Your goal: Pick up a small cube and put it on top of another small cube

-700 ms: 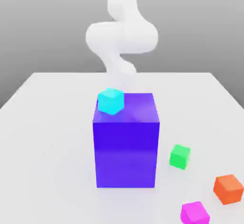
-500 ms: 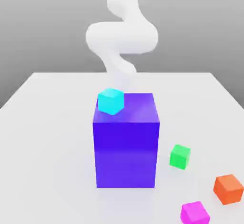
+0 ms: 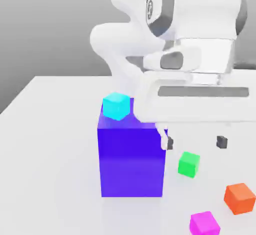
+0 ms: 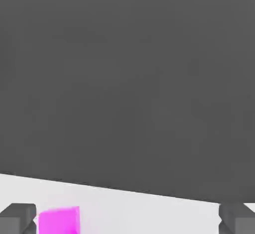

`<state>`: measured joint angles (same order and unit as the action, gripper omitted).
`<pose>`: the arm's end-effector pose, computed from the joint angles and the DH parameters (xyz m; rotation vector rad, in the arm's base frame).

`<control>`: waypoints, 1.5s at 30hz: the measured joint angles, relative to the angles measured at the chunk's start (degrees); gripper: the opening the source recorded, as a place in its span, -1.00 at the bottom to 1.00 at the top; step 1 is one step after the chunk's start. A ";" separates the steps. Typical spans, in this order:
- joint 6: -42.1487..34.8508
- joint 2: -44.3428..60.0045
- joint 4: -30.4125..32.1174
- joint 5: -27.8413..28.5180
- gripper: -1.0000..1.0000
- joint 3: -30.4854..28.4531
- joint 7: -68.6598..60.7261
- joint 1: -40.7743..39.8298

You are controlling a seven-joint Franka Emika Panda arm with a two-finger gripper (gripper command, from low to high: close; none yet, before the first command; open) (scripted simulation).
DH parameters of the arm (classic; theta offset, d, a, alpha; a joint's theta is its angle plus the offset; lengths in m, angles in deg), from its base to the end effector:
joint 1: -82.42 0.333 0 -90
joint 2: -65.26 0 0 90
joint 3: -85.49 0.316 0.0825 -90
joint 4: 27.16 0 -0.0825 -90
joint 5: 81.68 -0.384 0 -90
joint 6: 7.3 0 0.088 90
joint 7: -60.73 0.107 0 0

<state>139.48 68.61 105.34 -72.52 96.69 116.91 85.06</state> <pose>0.5180 0.1298 0.3377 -2.9426 0.9345 -0.3227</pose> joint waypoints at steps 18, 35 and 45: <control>12.51 25.89 -1.73 3.76 -1.00 -1.84 4.15 5.69; 6.18 -3.56 21.16 -8.31 -1.00 8.49 -21.06 7.30; 12.35 -12.56 35.64 -16.50 -1.00 6.40 -38.53 15.79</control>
<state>151.83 56.05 140.97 -89.02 103.09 78.38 100.84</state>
